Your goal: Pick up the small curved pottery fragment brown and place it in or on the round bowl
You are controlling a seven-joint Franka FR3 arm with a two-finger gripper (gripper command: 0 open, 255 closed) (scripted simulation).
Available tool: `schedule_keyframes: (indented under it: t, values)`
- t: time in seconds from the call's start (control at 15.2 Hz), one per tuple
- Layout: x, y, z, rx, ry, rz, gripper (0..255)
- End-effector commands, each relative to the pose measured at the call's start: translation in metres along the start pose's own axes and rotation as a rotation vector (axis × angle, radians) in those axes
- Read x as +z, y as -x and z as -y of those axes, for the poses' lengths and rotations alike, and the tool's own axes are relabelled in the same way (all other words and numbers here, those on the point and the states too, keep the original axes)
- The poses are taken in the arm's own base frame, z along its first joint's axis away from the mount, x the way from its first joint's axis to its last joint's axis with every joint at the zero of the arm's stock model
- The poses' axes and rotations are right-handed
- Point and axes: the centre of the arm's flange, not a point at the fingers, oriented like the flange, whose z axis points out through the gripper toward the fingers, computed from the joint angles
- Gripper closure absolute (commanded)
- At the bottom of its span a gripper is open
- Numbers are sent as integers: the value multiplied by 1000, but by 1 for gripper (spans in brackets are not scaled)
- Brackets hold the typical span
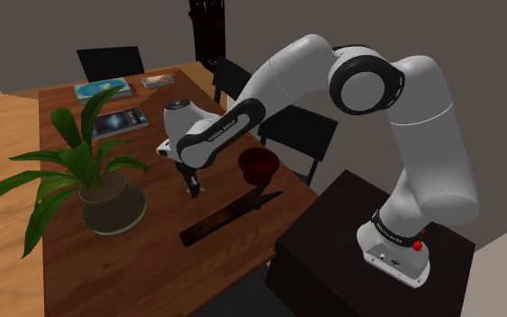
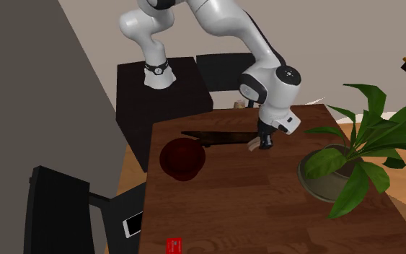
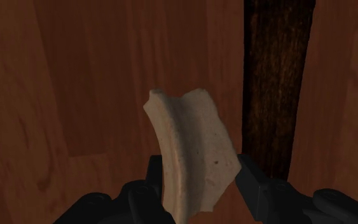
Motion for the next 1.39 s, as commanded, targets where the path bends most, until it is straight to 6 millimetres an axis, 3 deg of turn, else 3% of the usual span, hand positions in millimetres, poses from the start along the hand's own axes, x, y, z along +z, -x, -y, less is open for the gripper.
schedule_keyframes:
  t: [0.0,0.66,1.32]
  values:
    - [-10,-1,0,0,0,0,255]
    - [-58,-2,3,0,0,0,255]
    - [-60,128,-16,0,0,0,255]
